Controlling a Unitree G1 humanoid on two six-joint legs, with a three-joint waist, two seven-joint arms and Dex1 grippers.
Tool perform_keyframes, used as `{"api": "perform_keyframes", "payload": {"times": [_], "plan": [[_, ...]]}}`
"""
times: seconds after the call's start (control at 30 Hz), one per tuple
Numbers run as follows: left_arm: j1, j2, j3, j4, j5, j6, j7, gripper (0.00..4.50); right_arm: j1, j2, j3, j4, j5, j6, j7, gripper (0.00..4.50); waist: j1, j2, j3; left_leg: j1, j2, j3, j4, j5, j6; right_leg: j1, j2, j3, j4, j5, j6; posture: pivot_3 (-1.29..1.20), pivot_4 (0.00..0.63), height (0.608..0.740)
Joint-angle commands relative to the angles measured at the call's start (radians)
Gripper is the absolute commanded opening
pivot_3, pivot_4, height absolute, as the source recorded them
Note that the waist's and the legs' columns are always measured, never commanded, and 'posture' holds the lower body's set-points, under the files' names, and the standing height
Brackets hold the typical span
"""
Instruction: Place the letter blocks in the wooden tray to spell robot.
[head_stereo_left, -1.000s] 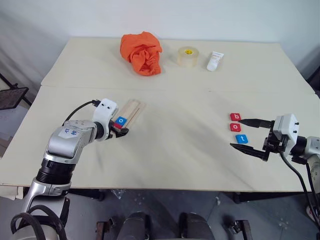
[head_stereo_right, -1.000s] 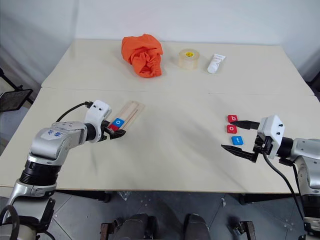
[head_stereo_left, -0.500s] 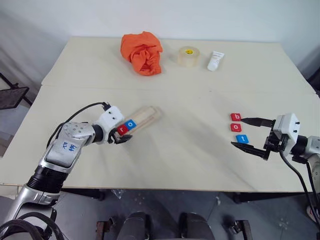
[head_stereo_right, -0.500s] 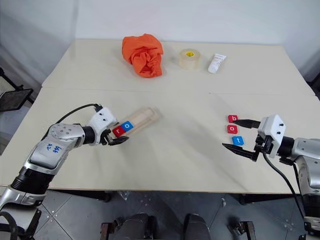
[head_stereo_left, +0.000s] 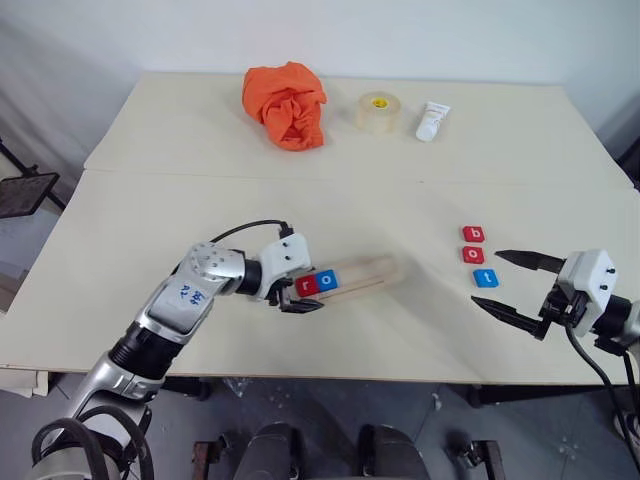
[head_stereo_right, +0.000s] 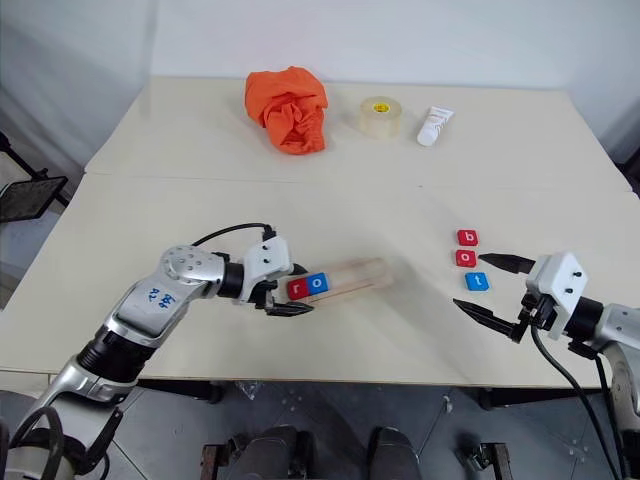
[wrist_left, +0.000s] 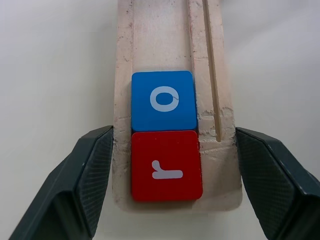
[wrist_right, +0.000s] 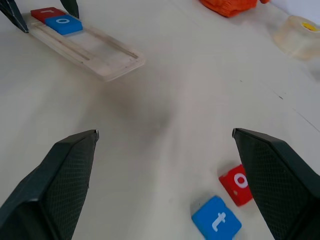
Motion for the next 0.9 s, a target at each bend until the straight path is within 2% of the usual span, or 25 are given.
{"api": "perform_keyframes", "payload": {"times": [0.03, 0.27, 0.43, 0.9], "plan": [[-0.069, -0.045, -0.046, 0.047, 0.058, -0.041, -0.009, 3.4, 0.034, 0.014, -0.053, -0.058, 0.024, 0.003, -0.03, 4.5, 0.0, 0.0, 0.0, 0.0, 0.0, 0.0, 0.0, 0.0, 0.0, 0.0, 0.0, 0.0, 0.0, 0.0, 0.0, 0.0, 0.15, 0.74], [-0.195, -0.15, -0.145, 0.192, 0.163, -0.091, -0.033, 3.4, 0.12, 0.038, -0.099, -0.123, 0.028, 0.006, -0.073, 4.5, 0.012, 0.0, 0.0, -0.001, -0.001, 0.0, 0.0, 0.0, 0.001, 0.0, 0.0, 0.0, -0.001, 0.0, 0.001, 0.0, 0.15, 0.74], [-0.209, -0.173, -0.158, 0.218, 0.195, -0.119, -0.054, 3.4, 0.155, 0.048, -0.116, -0.156, 0.03, 0.014, -0.095, 4.5, 0.014, 0.0, 0.0, -0.001, -0.001, 0.0, 0.0, 0.0, 0.001, 0.0, 0.0, 0.001, -0.001, 0.0, 0.001, 0.0, 0.15, 0.74], [-0.179, -0.178, -0.163, 0.086, 0.212, 0.023, -0.107, 3.4, 0.198, 0.053, -0.134, -0.194, 0.035, 0.022, -0.125, 4.5, 0.018, 0.0, 0.0, -0.001, -0.001, 0.0, 0.001, 0.0, 0.001, 0.0, 0.0, 0.001, 0.0, 0.0, 0.001, 0.0, 0.15, 0.74]]}}
